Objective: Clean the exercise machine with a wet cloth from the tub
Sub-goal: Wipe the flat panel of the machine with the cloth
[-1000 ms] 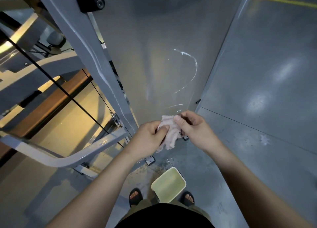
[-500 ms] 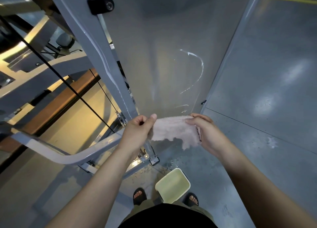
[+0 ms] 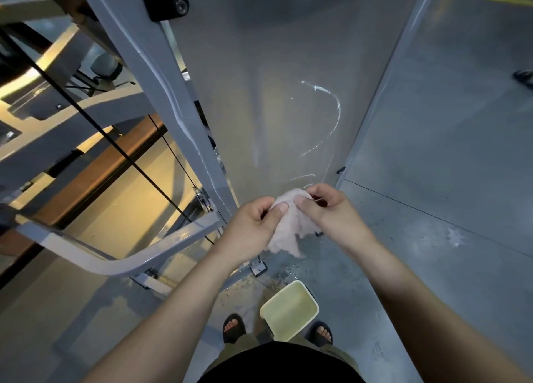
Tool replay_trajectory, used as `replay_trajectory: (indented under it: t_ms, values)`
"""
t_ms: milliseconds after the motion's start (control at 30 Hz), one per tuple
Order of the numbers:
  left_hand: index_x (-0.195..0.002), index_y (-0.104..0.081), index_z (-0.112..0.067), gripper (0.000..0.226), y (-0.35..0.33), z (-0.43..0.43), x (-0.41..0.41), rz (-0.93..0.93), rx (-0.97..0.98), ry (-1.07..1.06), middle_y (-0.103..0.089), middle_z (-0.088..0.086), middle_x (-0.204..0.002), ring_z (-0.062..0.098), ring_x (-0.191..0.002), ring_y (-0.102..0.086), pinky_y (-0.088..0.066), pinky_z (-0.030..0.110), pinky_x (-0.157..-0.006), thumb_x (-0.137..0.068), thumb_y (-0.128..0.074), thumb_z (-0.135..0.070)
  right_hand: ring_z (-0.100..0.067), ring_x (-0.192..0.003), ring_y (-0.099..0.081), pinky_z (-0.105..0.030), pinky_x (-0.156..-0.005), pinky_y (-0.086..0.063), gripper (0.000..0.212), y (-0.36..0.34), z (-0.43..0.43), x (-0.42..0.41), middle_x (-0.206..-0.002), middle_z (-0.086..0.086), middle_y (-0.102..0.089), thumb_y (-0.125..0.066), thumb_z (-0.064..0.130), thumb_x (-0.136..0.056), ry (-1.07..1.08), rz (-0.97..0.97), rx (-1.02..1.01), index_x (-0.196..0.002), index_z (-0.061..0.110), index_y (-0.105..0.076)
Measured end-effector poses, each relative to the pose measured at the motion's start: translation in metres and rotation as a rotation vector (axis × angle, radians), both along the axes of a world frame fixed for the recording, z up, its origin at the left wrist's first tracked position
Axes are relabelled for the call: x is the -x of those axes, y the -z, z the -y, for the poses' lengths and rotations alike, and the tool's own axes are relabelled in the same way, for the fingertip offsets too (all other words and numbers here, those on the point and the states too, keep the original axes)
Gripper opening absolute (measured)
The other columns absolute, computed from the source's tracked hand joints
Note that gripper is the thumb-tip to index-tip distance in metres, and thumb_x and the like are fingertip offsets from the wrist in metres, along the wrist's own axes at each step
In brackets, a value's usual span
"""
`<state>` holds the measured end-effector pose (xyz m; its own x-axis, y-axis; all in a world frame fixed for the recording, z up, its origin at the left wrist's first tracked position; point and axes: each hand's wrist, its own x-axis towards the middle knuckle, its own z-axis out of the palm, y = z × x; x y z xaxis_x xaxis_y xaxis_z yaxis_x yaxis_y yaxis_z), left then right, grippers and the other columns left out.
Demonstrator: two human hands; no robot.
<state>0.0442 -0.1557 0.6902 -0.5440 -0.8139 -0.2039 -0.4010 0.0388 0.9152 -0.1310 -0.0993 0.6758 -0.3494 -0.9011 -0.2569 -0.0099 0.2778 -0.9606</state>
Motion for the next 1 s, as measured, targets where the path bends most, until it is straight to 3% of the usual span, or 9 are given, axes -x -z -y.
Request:
replay_trajectory:
  t_ms: [100, 200, 333, 433, 533, 600, 767, 867, 1000]
  values:
    - [-0.091, -0.065, -0.003, 0.035, -0.007, -0.001, 0.0, -0.011, 0.042, 0.005, -0.055, 0.002, -0.069, 0.009, -0.061, -0.048, -0.038, 0.026, -0.057, -0.106, -0.054, -0.033, -0.008, -0.059, -0.054, -0.026, -0.055, -0.046, 0.01, 0.003, 0.0, -0.006, -0.089, -0.002, -0.064, -0.063, 0.017, -0.101, -0.044, 0.086, 0.031, -0.109, 0.023, -0.062]
    - [-0.084, -0.066, -0.005, 0.032, -0.014, 0.0, 0.003, -0.053, 0.058, -0.018, -0.057, -0.004, -0.063, 0.006, -0.057, -0.049, -0.039, 0.019, -0.054, -0.106, -0.056, -0.026, -0.005, -0.069, -0.058, -0.021, -0.065, -0.046, 0.012, 0.007, -0.004, -0.014, -0.088, 0.01, -0.068, -0.058, 0.03, -0.105, -0.121, 0.1, 0.104, -0.114, 0.03, -0.066]
    - [-0.091, -0.072, 0.001, 0.037, -0.017, 0.005, 0.005, -0.129, -0.034, -0.122, -0.067, 0.023, -0.074, 0.015, -0.063, -0.056, -0.046, 0.023, -0.059, -0.106, -0.055, -0.028, -0.012, -0.095, -0.066, -0.031, -0.087, -0.053, 0.031, 0.014, -0.002, -0.032, -0.107, -0.001, -0.067, -0.071, 0.052, -0.084, -0.161, -0.033, 0.157, -0.113, 0.04, -0.071]
    - [-0.096, -0.075, -0.004, 0.049, -0.015, 0.013, 0.002, -0.162, -0.205, -0.124, -0.071, 0.03, -0.092, 0.026, -0.078, -0.064, -0.057, 0.046, -0.084, -0.1, -0.06, -0.05, -0.015, -0.098, -0.068, -0.036, -0.092, -0.054, 0.031, 0.018, 0.006, -0.037, -0.108, -0.005, -0.065, -0.074, 0.034, -0.088, -0.063, -0.034, 0.244, -0.119, 0.037, -0.074]
    - [-0.099, -0.076, -0.004, 0.055, -0.017, 0.018, -0.003, -0.136, -0.298, -0.137, -0.071, 0.032, -0.1, 0.046, -0.093, -0.068, -0.049, 0.064, -0.099, -0.093, -0.061, -0.056, -0.005, -0.102, -0.067, -0.018, -0.091, -0.049, 0.032, 0.015, 0.012, -0.039, -0.108, 0.0, -0.067, -0.073, 0.009, -0.093, -0.021, -0.084, 0.294, -0.118, 0.03, -0.073]
    - [-0.088, -0.077, -0.003, 0.047, -0.019, 0.022, -0.004, -0.078, -0.203, -0.205, -0.074, 0.026, -0.087, 0.042, -0.084, -0.071, -0.055, 0.062, -0.093, -0.099, -0.059, -0.045, -0.005, -0.095, -0.067, -0.014, -0.083, -0.047, 0.026, 0.013, 0.017, -0.041, -0.099, 0.002, -0.069, -0.072, 0.002, -0.092, -0.037, -0.202, 0.342, -0.108, 0.023, -0.078]
    - [-0.065, -0.073, -0.009, 0.054, -0.019, 0.035, -0.008, 0.118, 0.051, -0.24, -0.072, 0.013, -0.063, 0.035, -0.066, -0.073, -0.061, 0.053, -0.072, -0.098, -0.062, -0.05, -0.009, -0.079, -0.064, -0.015, -0.074, -0.046, 0.023, 0.011, 0.03, -0.043, -0.086, 0.001, -0.062, -0.068, 0.002, -0.092, -0.067, -0.39, 0.371, -0.075, 0.016, -0.076]
    - [-0.067, -0.073, -0.008, 0.054, -0.023, 0.04, -0.007, 0.169, 0.101, -0.248, -0.072, 0.009, -0.062, 0.031, -0.065, -0.073, -0.062, 0.048, -0.071, -0.096, -0.064, -0.052, -0.008, -0.084, -0.062, -0.023, -0.078, -0.051, 0.034, 0.012, 0.037, -0.041, -0.082, -0.002, -0.063, -0.062, 0.005, -0.095, -0.088, -0.453, 0.352, -0.065, 0.019, -0.067]
    - [-0.1, -0.071, -0.017, 0.034, -0.025, 0.04, -0.008, 0.361, 0.275, -0.209, -0.07, -0.002, -0.08, 0.015, -0.072, -0.063, -0.048, 0.027, -0.067, -0.103, -0.053, -0.045, 0.0, -0.096, -0.058, -0.009, -0.086, -0.041, 0.016, 0.022, 0.053, -0.027, -0.105, 0.0, -0.052, -0.067, 0.011, -0.096, 0.07, -0.411, 0.283, -0.082, 0.012, -0.074]
